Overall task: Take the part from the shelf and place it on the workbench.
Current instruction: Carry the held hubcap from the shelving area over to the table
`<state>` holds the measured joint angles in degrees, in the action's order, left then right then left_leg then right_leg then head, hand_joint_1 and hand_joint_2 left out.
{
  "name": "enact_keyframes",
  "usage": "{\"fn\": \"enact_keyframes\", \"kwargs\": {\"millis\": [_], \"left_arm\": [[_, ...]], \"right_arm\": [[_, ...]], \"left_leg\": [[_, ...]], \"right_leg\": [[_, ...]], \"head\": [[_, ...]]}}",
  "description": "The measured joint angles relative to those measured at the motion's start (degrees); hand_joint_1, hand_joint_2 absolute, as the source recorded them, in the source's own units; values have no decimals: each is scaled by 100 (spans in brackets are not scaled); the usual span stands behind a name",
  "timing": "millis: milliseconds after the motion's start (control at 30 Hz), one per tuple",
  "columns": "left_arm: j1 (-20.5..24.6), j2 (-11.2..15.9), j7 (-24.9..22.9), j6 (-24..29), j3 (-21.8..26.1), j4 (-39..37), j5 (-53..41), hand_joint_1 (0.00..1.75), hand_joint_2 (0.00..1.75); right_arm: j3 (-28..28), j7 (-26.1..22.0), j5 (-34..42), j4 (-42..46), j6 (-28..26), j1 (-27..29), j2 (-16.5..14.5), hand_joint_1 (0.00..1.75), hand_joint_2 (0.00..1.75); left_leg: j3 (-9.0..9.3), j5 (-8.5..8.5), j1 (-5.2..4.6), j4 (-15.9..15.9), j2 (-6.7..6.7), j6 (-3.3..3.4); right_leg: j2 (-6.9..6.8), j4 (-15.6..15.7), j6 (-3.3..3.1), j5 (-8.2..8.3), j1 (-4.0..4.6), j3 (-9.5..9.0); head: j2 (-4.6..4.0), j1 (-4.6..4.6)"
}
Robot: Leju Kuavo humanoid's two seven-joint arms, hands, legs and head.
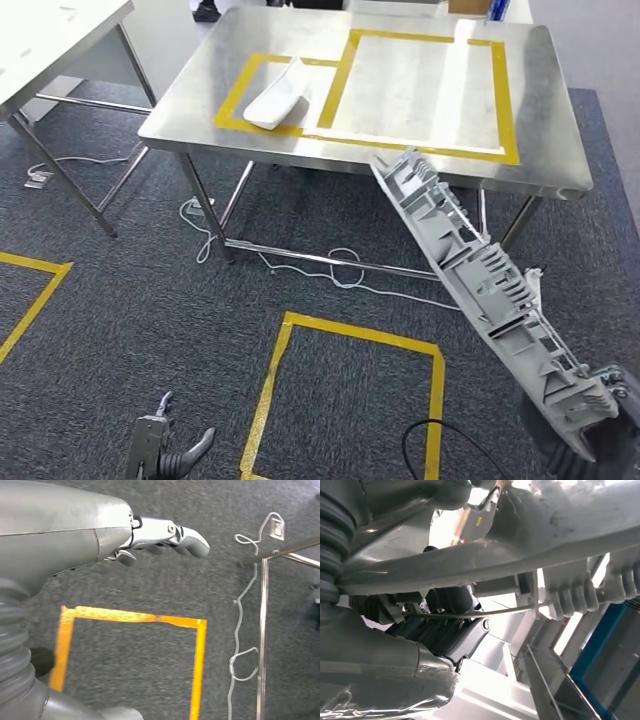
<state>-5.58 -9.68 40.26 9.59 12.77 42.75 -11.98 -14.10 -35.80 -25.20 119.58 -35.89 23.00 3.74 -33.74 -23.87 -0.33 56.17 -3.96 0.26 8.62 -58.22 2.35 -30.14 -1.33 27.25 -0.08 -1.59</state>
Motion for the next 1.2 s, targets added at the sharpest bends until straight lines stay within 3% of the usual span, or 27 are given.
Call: {"fn": "enact_keyframes", "kwargs": {"millis": [33, 100, 133, 167, 233, 267, 300, 333, 367, 400, 433, 467, 533, 600, 733, 767, 800, 833, 867, 900, 933, 967, 1000, 1067, 1100, 1133, 1200], "left_arm": [[21, -2, 0, 0, -9, 9, 1, 0, 175], [29, -3, 0, 8, -20, 21, 7, 0, 175], [9, 1, 0, 14, -21, 23, 11, 0, 175], [-17, 0, 0, 22, -25, 24, 16, 0, 175], [-60, -1, 0, 32, -39, 24, 33, 0, 175], [-69, -1, 0, 36, -50, 25, 42, 0, 175], [-72, -1, 0, 37, -61, 25, 50, 0, 175], [-76, -2, 0, 37, -73, 26, 54, 0, 175], [-82, -1, 0, 38, -83, 26, 57, 0, 175], [-88, 1, 0, 38, -90, 27, 61, 0, 175], [-89, 3, 0, 39, -98, 33, 65, 0, 175], [-79, 6, 1, 39, -105, 47, 68, 0, 175], [-9, 6, 1, 49, -117, 79, 77, 0, 175], [53, 4, 0, 65, -121, 95, 82, 0, 175], [63, 4, 0, 74, -121, 96, 83, 0, 175], [73, 5, 1, 81, -121, 95, 84, 0, 175], [71, 8, 1, 89, -120, 93, 89, 0, 175], [49, 14, 1, 105, -115, 82, 87, 0, 175], [24, 22, 1, 121, -108, 70, 84, 0, 175], [-14, 28, 0, 135, -97, 52, 79, 0, 175], [-41, 32, -1, 150, -88, 33, 67, 0, 175], [-50, 33, 0, 160, -80, 21, 61, 0, 175], [-46, 32, 0, 173, -74, 12, 57, 0, 175], [-1, 32, 2, 197, -63, 8, 48, 0, 175], [27, 32, 1, 209, -54, 5, 43, 0, 175], [44, 32, 1, 216, -42, -1, 37, 0, 175], [40, 31, 0, 226, -11, -23, 18, 0, 175]], "right_arm": [[1, 2, 0, 0, -3, 5, 0, 175, 175], [-1, 2, -4, -1, -7, -18, 0, 175, 175], [-4, 0, -6, -2, -8, -32, 0, 175, 175], [-8, -3, -6, -2, -9, -46, 0, 175, 175], [-13, -4, -6, -2, -11, -47, 0, 175, 175], [-13, -3, -8, -2, -13, -38, 0, 175, 175], [-14, -3, -10, -2, -14, -30, 0, 175, 175], [-14, -3, -13, -2, -16, -23, 0, 175, 175], [-14, -3, -14, -5, -20, -19, 0, 175, 175], [-15, 0, -13, -14, -23, -23, 0, 175, 175], [-16, 2, -16, -19, -28, -27, 0, 175, 175], [-15, 6, -23, -21, -35, -30, 1, 175, 175], [-13, 11, -60, -2, -59, -37, 2, 175, 175], [-11, 14, -96, 17, -81, -42, 3, 175, 175], [-10, 17, -106, 23, -87, -42, 2, 175, 175], [-10, 35, -135, 26, -98, -45, 2, 175, 175], [-8, 70, -190, 28, -115, -41, 2, 175, 175], [1, 136, -295, 21, -133, -18, 2, 175, 175], [10, 206, -405, 14, -152, 6, 2, 175, 175], [19, 263, -490, 3, -163, 28, 3, 175, 175], [25, 306, -550, -9, -172, 44, 3, 175, 175], [26, 322, -564, -12, -179, 42, 4, 175, 175], [26, 339, -577, -15, -185, 45, 4, 175, 175], [27, 376, -628, -16, -199, 51, 4, 175, 175], [25, 399, -678, -17, -204, 42, 4, 175, 175], [20, 425, -728, -18, -208, 28, 4, 175, 175], [6, 472, -812, -29, -201, 8, 5, 175, 175]], "left_leg": [[104, -57, 2, -102, 61, 25], [330, -154, 16, -233, 179, 67], [447, -225, 15, -276, 245, 82], [564, -306, 14, -302, 317, 93], [818, -500, 17, -323, 445, 90], [962, -609, 23, -327, 502, 83], [1125, -731, 30, -333, 557, 71], [1295, -860, 34, -344, 616, 55], [1485, -1001, 31, -352, 679, 36], [1674, -1132, 24, -400, 738, 9], [1876, -1243, 21, -491, 800, -22], [2054, -1260, 17, -540, 846, -67], [2172, -1097, 25, -341, 862, -164], [2066, -931, 32, 45, 792, -218], [2012, -917, 37, 152, 748, -223], [1840, -948, 41, 375, 677, -233], [1535, -1075, 52, 706, 600, -254], [1004, -1335, 70, 995, 521, -278], [459, -1401, 93, 1153, 429, -298], [52, -1228, 119, 1000, 356, -307], [-219, -958, 133, 712, 292, -303], [-243, -565, 135, 458, 234, -284], [-221, -379, 131, 293, 192, -252], [-31, -402, 119, 177, 206, -158], [100, -390, 122, 135, 217, -104], [237, -389, 123, 119, 239, -59], [479, -463, 114, 81, 270, 7]], "right_leg": [[-71, -109, 42, 66, 8, 38], [-412, -577, 72, 87, 50, 328], [-601, -889, 65, 7, 69, 549], [-705, -1181, 52, -131, 78, 790], [-766, -1474, 53, -419, 80, 1194], [-790, -1412, 72, -470, 79, 1306], [-832, -1217, 100, -391, 78, 1361], [-928, -924, 120, -116, 83, 1379], [-1089, -624, 118, 308, 96, 1384], [-1225, -416, 86, 621, 114, 1358], [-1321, -294, 35, 832, 133, 1304], [-1320, -253, -24, 858, 147, 1230], [-1112, -217, -130, 655, 138, 991], [-983, -175, -188, 584, 115, 851], [-971, -165, -199, 574, 108, 837], [-932, -164, -215, 554, 102, 822], [-857, -163, -233, 516, 92, 798], [-701, -145, -226, 413, 68, 674], [-532, -125, -207, 280, 40, 519], [-388, -110, -161, 143, 16, 357], [-258, -92, -106, -5, 1, 194], [-202, -65, -60, -122, -1, 107], [-160, -66, -9, -156, -3, 12], [-162, -108, 74, -128, 1, -136], [-268, -291, 100, -34, 8, -137], [-414, -561, 112, 24, 18, -27], [-711, -1286, 132, -27, 30, 447]], "head": [[-1, -8], [0, 42], [0, 63], [1, 74], [0, 82], [-1, 94], [-1, 105], [-1, 115], [0, 121], [-1, 123], [0, 116], [-1, 118], [0, 117], [-1, 115], [-1, 109], [-1, 92], [-1, 74], [-1, 55], [-1, 37], [-1, 31], [-1, 23], [-1, 18], [-1, 13], [0, 24], [-1, 43], [-1, 80], [-2, 130]]}}
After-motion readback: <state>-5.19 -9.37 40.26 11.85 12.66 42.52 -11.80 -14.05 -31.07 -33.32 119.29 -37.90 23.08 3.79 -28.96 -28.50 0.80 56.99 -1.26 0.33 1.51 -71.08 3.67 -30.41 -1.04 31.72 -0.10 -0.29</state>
